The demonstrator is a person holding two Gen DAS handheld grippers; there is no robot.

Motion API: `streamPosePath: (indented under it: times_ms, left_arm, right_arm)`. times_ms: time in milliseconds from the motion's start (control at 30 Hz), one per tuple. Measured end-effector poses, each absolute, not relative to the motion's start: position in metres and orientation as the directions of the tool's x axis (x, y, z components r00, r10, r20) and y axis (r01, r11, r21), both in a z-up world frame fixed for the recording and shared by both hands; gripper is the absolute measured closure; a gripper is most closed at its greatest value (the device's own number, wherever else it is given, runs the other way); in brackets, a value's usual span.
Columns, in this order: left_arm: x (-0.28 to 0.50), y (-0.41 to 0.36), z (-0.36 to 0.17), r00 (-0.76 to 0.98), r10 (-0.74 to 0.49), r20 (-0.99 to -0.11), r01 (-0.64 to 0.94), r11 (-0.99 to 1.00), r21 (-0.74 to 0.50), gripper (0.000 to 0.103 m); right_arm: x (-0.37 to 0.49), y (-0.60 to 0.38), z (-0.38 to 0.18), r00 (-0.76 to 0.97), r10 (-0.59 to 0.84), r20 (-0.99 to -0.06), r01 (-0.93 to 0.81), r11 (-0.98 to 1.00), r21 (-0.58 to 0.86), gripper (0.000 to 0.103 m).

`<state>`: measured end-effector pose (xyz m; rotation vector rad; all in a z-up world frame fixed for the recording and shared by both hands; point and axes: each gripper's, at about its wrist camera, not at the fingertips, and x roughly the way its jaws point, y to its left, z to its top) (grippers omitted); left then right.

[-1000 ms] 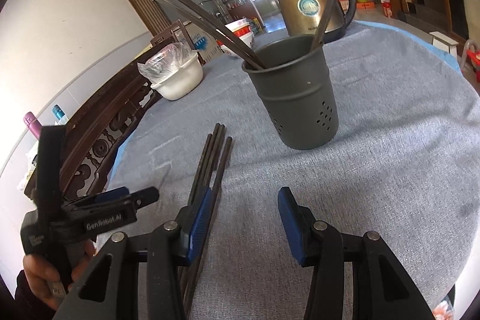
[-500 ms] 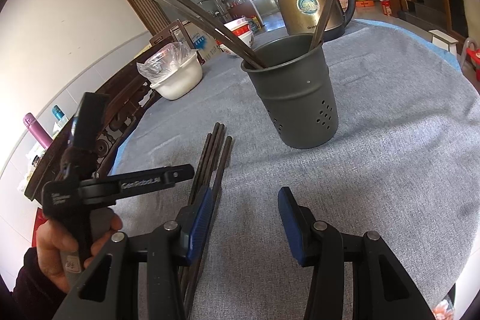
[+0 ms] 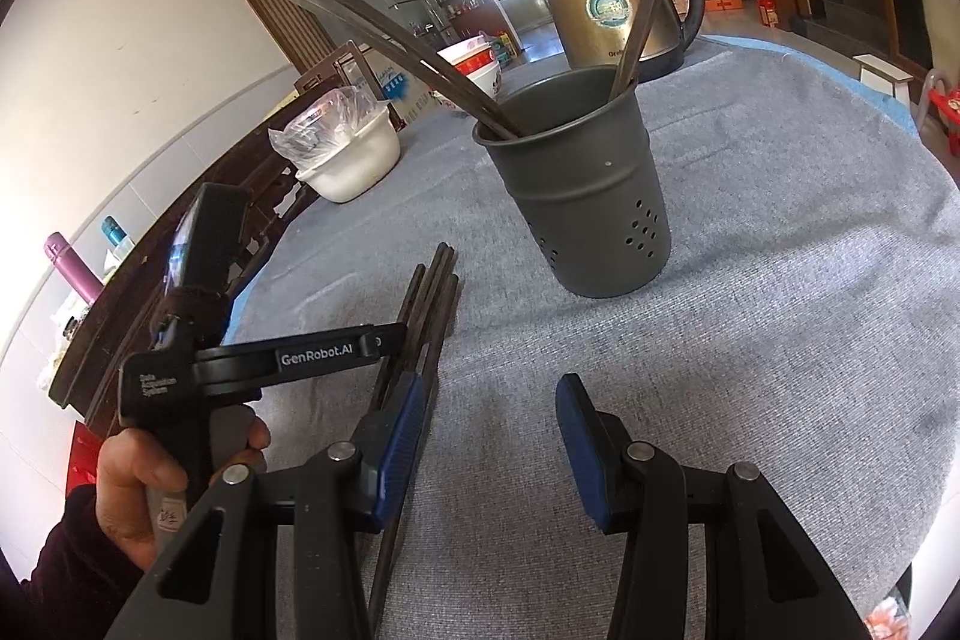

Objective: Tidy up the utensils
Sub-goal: 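Move both open grippers back toward the remaining chopsticks, then grasp one chopstick with the left gripper while the right gripper grasps another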

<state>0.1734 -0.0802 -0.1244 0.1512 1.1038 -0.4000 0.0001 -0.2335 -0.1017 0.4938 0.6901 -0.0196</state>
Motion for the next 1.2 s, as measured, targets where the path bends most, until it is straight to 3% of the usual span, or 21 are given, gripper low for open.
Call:
streamPosePath:
  times_ms: [133, 200, 300, 667, 1067, 1133, 1200]
  left_arm:
    - [0.171, -0.080, -0.123, 0.410, -0.240, -0.880, 0.417, 0.907, -0.053, 0.074]
    - [0.170, -0.079, -0.123, 0.402, -0.262, -0.877, 0.435, 0.898, -0.068, 0.087]
    - [0.166, -0.073, -0.123, 0.384, -0.303, -0.872, 0.461, 0.881, -0.103, 0.096]
    - [0.146, -0.045, -0.114, 0.351, -0.373, -0.859, 0.486, 0.857, -0.174, 0.097]
    - [0.138, -0.047, -0.112, 0.398, -0.318, -0.861, 0.476, 0.873, -0.102, 0.096]
    - [0.141, -0.048, -0.113, 0.394, -0.320, -0.862, 0.472, 0.875, -0.109, 0.095]
    - [0.146, -0.049, -0.113, 0.387, -0.325, -0.863, 0.464, 0.877, -0.123, 0.087]
  right_arm:
    - [0.001, -0.236, -0.103, 0.773, 0.146, -0.618, 0.185, 0.880, 0.438, 0.053]
    - [0.001, -0.236, -0.104, 0.770, 0.148, -0.620, 0.186, 0.878, 0.440, 0.053]
    - [0.002, -0.234, -0.104, 0.766, 0.148, -0.625, 0.184, 0.881, 0.435, 0.053]
    - [0.005, -0.232, -0.107, 0.763, 0.153, -0.629, 0.183, 0.881, 0.436, 0.053]
    - [0.019, -0.224, -0.115, 0.822, 0.104, -0.561, 0.112, 0.935, 0.338, 0.054]
    - [0.021, -0.228, -0.116, 0.820, 0.128, -0.557, 0.102, 0.926, 0.363, 0.054]
    - [0.020, -0.229, -0.117, 0.821, 0.126, -0.556, 0.104, 0.925, 0.364, 0.054]
